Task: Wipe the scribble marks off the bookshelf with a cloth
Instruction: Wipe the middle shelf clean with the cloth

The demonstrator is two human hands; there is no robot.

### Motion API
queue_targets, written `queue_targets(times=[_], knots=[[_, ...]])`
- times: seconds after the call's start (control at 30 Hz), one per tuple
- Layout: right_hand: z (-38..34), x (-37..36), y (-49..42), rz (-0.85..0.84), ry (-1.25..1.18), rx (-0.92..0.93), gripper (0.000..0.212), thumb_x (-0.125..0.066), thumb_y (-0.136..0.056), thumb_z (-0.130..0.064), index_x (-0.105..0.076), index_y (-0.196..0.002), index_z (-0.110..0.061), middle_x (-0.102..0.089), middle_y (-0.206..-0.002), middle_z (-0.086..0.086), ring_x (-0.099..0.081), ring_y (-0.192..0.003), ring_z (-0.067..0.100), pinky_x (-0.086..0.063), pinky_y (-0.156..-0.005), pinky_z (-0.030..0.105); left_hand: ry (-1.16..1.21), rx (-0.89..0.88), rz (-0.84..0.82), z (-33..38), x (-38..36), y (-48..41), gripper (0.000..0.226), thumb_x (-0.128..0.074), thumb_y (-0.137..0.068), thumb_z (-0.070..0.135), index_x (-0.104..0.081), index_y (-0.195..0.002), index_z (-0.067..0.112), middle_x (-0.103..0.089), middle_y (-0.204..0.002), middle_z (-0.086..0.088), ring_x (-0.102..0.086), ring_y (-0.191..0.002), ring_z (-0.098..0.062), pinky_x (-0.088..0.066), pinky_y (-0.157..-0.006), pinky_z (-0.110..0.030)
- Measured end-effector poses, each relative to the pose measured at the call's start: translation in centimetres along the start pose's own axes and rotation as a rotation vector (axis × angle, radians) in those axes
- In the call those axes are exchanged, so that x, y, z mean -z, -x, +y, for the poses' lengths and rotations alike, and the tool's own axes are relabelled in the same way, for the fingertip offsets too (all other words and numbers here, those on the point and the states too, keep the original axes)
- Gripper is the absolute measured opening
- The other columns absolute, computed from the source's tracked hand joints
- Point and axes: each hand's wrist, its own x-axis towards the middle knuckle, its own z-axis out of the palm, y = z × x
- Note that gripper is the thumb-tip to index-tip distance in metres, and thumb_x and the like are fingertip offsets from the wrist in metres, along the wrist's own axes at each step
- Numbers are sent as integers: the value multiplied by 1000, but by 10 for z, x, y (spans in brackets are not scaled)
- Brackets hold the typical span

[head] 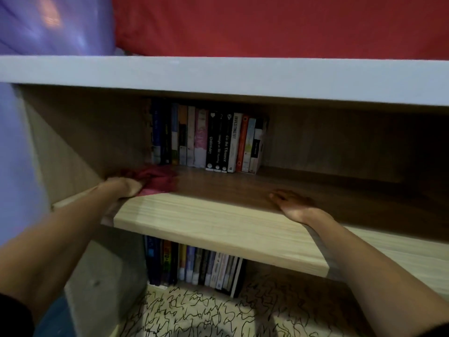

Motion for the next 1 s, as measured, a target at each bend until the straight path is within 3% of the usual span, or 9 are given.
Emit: queue_targets(times=[0.13,0.3,0.5,0.67,0.77,0.8,0.87,0.93,1.0], knots=[[-4,3,12,6,-5,-10,52,-17,-102,-50,-26,-149,-30,-20,-158,-2,-20,-144,23,-14,-115,42,-324,55,-71,-20,16,30,70,-23,-98,61,-14,-153,19,-15,-159,-9,-16,-145,-31,-16,-118,-44],[-6,6,21,7,-25,3,52,-18,-102,-51,-31,-147,-30,-24,-157,-1,-24,-142,24,-17,-116,42,-248,169,-30,-41,25,71,79,-24,-90,72,-15,-153,26,-15,-159,-9,-20,-143,-36,-14,-117,-49],[-4,4,23,29,-33,27,51,-20,-102,-49,-35,-146,-27,-29,-155,3,-30,-139,27,-22,-113,41,-320,223,26,-20,16,121,73,-20,-96,62,-20,-151,14,-17,-156,-20,-16,-142,-42,-10,-116,-52],[-5,1,23,48,-116,11,51,-23,-102,-48,-36,-145,-22,-34,-152,7,-34,-136,29,-26,-110,40,-369,-101,-77,73,-20,178,67,-15,-98,58,-25,-149,15,-19,-156,-17,-18,-143,-38,-13,-117,-49],[-10,2,28,134,-348,-33,46,-29,-104,-40,-49,-135,-13,-51,-135,15,-51,-111,30,-38,-93,34,-368,-391,-176,129,-46,205,68,-9,-99,58,-14,-152,15,-6,-160,-12,-5,-147,-31,-3,-119,-46],[-13,4,29,178,-494,-43,41,-32,-104,-32,-53,-129,-7,-55,-128,19,-53,-101,29,-39,-85,32,-338,-463,-223,139,-49,211,68,-10,-99,59,-11,-153,18,-3,-161,-10,-2,-147,-28,0,-118,-45],[-22,12,35,338,-624,-56,35,-35,-104,-20,-57,-125,-4,-57,-126,23,-55,-103,34,-41,-86,35,-118,-563,-378,146,-43,217,66,-18,-98,60,-13,-153,24,-7,-161,-5,-10,-147,-25,-4,-118,-43],[-41,14,52,418,-547,20,37,-35,-103,-26,-57,-127,-9,-56,-131,20,-53,-116,34,-42,-97,37,303,-541,-545,138,-26,210,61,-31,-99,53,-18,-152,25,-24,-157,-3,-38,-136,-18,-27,-115,-29],[-62,2,76,260,-343,208,50,-31,-100,-49,-43,-142,-24,-43,-147,10,-44,-130,30,-35,-108,42,528,-461,-403,123,-12,190,58,-39,-101,42,-22,-151,20,-28,-155,-3,-40,-134,-15,-28,-112,-24]])
